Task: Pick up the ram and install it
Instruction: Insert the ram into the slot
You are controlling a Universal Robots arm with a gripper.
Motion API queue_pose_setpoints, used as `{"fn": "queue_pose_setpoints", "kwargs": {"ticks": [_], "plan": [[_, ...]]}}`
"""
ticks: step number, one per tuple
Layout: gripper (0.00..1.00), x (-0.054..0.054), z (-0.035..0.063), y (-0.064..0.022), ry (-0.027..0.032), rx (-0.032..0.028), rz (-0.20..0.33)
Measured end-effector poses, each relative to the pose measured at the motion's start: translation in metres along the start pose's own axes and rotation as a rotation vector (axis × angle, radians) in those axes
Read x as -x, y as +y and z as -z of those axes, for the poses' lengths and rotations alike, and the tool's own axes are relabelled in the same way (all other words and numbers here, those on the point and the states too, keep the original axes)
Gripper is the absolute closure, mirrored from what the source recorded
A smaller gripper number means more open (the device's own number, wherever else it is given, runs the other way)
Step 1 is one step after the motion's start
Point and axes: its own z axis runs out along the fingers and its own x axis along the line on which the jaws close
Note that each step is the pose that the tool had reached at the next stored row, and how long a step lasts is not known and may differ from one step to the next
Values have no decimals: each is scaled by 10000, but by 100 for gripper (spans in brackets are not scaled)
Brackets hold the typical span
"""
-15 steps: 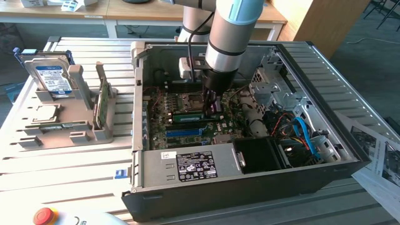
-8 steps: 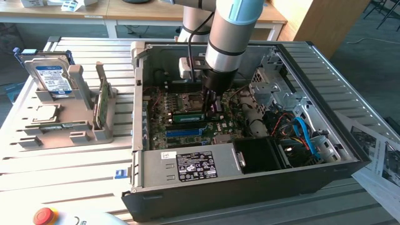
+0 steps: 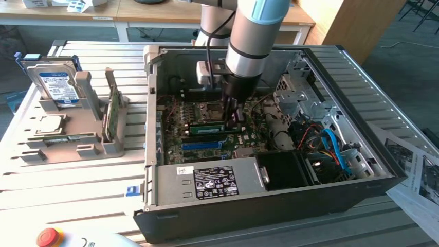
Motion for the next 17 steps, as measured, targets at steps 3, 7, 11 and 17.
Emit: {"fn": "queue_pose_setpoints", "kwargs": {"ticks": [3, 7, 11, 17], "plan": [[63, 2, 56, 3, 0, 0, 0], [63, 5, 146, 7, 2, 0, 0], [63, 8, 262, 12, 9, 0, 0], [63, 14, 454, 21, 21, 0, 0]]}}
